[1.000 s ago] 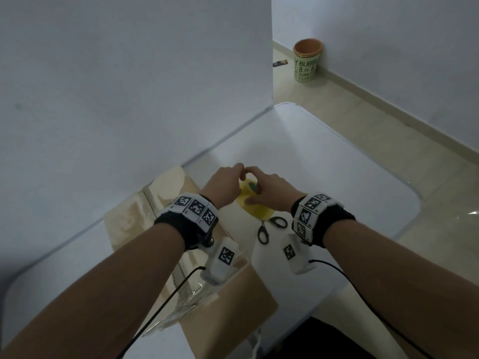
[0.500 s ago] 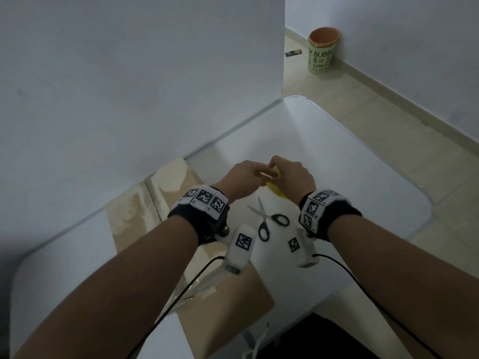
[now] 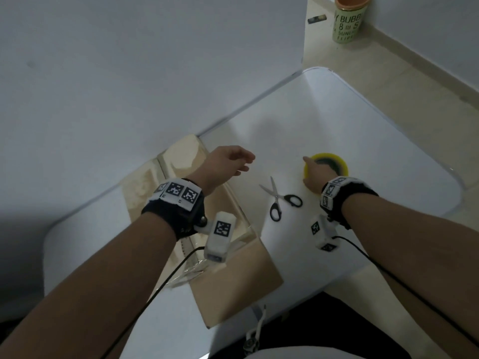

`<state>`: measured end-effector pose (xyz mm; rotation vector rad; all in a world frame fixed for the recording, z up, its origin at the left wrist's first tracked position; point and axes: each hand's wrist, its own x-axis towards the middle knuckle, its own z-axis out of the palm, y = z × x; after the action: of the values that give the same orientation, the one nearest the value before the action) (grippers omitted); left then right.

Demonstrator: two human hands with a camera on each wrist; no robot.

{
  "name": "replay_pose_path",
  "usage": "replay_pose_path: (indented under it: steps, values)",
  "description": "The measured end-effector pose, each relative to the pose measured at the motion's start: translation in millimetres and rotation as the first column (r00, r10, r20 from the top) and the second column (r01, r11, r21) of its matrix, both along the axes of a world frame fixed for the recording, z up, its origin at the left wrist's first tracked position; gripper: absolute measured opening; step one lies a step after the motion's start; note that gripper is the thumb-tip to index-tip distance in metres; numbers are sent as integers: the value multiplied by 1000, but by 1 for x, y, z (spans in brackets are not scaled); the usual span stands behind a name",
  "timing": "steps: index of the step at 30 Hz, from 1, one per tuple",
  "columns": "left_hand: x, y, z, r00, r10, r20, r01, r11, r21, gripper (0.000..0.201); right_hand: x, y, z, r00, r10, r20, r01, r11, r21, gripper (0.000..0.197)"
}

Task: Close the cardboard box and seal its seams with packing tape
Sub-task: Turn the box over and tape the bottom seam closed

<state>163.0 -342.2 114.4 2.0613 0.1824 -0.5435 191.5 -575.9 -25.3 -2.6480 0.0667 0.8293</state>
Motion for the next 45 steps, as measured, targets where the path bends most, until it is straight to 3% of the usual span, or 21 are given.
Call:
replay_pose_path:
  steps: [3,8,11,17,22,24,25,26,28,30,33,35,39,45]
  values:
    - [-13,8,-5,999,-39,30,38,998,47,23,-13,-10,-2,993,-75,93,77,997,-19,68]
    - [-38,24,-10,994,-95,53,87,988,131,24,-33,-6,-9,966,-110,232,85,990,115,68]
    - [-50,32,-7,993,-99,58,91,988,127,24,-37,-3,-8,966,-155,209,128,982,140,69]
    - [-72,43,0,993,-88,72,83,994,74,23,-43,0,0,936,-323,141,252,894,371,77]
    - [-93,43,5,965,-222,141,186,956,226,18,-64,10,18,913,-370,170,283,877,389,52]
    - [-104,40,7,927,-330,178,260,908,328,12,-84,23,29,879,-442,178,301,803,514,33]
    - [-109,38,5,896,-401,192,308,872,382,12,-94,32,33,868,-484,114,323,723,611,24]
    - [-115,36,2,865,-467,185,357,830,429,17,-105,42,38,862,-506,-16,369,606,704,18]
    - [-126,34,-8,825,-554,113,432,747,505,26,-128,61,47,839,-441,-319,495,374,784,26]
    - [-134,35,-21,812,-579,78,451,706,545,26,-147,76,50,827,-351,-440,544,303,782,38]
    - [-139,38,-32,826,-545,143,396,742,541,17,-165,94,46,823,-383,-418,528,248,812,38]
    - [-140,38,-34,838,-519,168,371,768,522,17,-172,104,41,820,-466,-333,483,250,839,31]
    - [-142,41,-34,840,-512,177,373,783,497,20,-178,116,34,820,-564,-95,364,386,848,20]
    - [-142,45,-39,828,-528,189,392,786,478,18,-176,117,31,857,-514,40,272,517,812,16]
